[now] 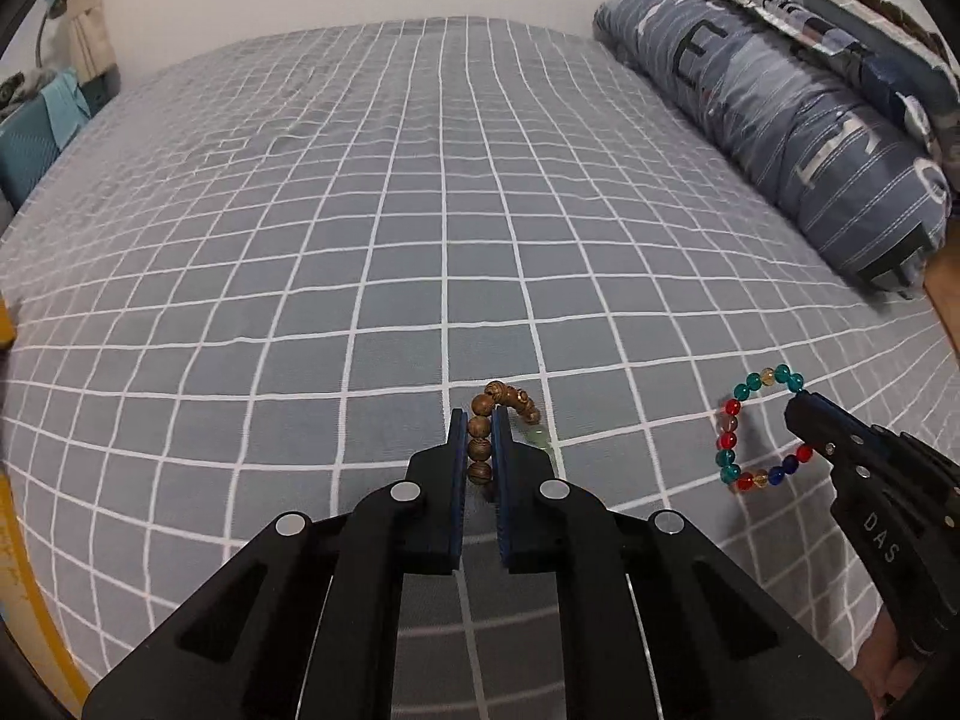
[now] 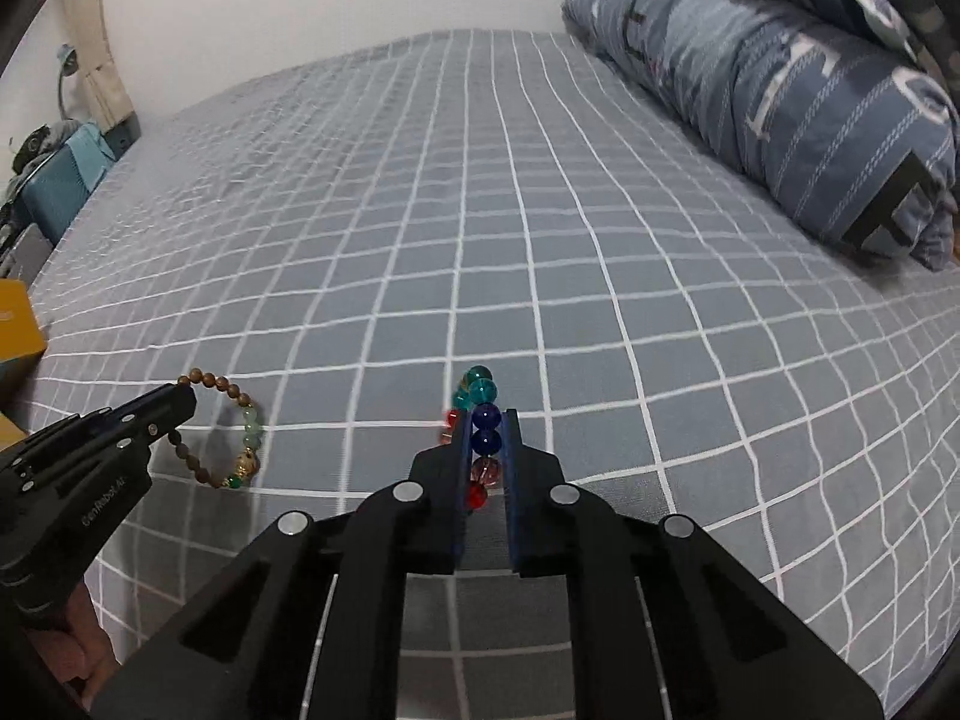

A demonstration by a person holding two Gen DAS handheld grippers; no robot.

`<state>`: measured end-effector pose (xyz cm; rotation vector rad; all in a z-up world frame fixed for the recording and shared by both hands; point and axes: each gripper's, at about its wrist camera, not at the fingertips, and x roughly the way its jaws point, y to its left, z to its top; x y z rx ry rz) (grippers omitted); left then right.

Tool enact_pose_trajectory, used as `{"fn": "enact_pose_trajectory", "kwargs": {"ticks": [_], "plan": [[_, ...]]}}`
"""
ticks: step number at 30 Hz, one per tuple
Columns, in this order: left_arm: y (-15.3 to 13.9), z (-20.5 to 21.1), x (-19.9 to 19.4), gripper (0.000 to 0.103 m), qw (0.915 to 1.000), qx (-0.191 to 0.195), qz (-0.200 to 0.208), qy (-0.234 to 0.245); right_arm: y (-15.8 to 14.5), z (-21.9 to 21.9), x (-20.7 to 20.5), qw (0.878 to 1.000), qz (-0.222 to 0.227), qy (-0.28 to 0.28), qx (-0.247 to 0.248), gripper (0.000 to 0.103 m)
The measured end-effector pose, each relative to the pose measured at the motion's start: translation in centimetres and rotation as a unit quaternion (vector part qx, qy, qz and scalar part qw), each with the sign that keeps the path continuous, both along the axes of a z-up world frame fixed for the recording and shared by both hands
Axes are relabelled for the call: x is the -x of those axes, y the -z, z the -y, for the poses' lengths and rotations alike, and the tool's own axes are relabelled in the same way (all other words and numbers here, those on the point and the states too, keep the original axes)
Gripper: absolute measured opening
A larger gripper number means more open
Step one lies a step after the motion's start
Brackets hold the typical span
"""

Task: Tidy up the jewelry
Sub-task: 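Grasp the wooden bead bracelet with the left tool while the right tool grasps the multicolour bead bracelet, then carry the wooden and multicolour bead bracelets over the white box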

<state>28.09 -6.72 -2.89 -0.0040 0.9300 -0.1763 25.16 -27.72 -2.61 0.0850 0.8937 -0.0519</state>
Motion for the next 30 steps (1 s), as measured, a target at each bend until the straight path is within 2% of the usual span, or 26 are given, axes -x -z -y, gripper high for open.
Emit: {"fn": "enact_pose_trajectory", "kwargs": {"ticks": [12, 22, 30], "plan": [[-3.0, -0.3, 2.3, 0.007, 0.9998, 0.011, 0.011, 0.009, -2.4, -1.1, 1.8, 1.000, 0.024, -0.014, 0.010, 0.009], [-5.3, -2.1, 5.4, 0.007, 0.9998, 0.009, 0.016, 0.005, -4.9, -2.0, 4.4, 0.999, 0.035, -0.021, 0.021, 0.009], [-7.1, -4.6, 8.8, 0.007, 0.9998, 0.014, 0.015, 0.004, -6.8, -4.9, 6.5, 0.997, 0.050, -0.044, 0.035, 0.009]]}}
